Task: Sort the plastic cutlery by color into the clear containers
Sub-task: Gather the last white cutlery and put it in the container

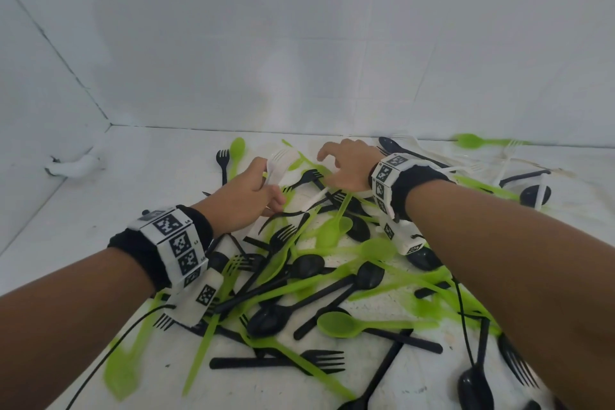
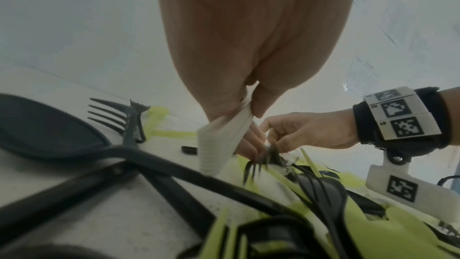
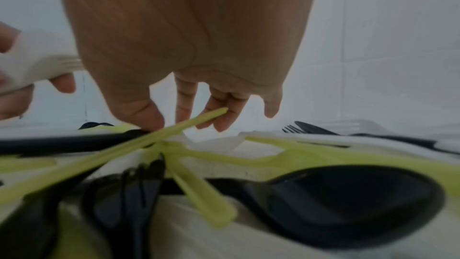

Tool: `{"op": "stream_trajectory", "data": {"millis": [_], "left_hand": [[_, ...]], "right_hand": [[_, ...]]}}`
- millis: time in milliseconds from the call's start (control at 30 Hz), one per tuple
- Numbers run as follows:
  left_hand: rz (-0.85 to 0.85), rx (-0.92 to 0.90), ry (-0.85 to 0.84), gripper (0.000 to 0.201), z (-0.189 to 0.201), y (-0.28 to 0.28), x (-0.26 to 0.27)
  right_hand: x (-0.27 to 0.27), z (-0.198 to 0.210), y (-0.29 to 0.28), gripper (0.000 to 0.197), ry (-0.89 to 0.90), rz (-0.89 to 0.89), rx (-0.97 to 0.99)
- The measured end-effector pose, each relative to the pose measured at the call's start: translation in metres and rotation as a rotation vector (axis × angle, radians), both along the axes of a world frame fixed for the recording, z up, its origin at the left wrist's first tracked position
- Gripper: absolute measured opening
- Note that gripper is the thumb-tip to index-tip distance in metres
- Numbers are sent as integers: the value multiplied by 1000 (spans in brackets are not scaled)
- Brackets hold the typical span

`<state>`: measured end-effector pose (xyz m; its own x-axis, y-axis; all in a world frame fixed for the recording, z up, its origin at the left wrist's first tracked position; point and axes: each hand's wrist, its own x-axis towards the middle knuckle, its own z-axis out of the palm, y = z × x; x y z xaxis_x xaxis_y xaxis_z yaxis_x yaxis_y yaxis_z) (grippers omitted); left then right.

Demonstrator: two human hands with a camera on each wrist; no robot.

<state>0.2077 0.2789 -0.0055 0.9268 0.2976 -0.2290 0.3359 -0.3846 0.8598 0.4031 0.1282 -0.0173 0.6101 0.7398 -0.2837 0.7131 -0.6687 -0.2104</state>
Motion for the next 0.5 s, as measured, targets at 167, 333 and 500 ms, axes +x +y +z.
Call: {"op": "stream_trajectory", "data": {"millis": [167,333,500], "left_hand": [[-12,74,-23,10,-1,3,-7],[-25,72,-18,18,0,0,-10],[-8,76,-25,21,2,-3,-10]], "right_hand": [[-6,6,-3,45,-65,26,69],[-12,10,-8,23,8,37,95],[-27,8,-12,8,75,132,-8]]}}
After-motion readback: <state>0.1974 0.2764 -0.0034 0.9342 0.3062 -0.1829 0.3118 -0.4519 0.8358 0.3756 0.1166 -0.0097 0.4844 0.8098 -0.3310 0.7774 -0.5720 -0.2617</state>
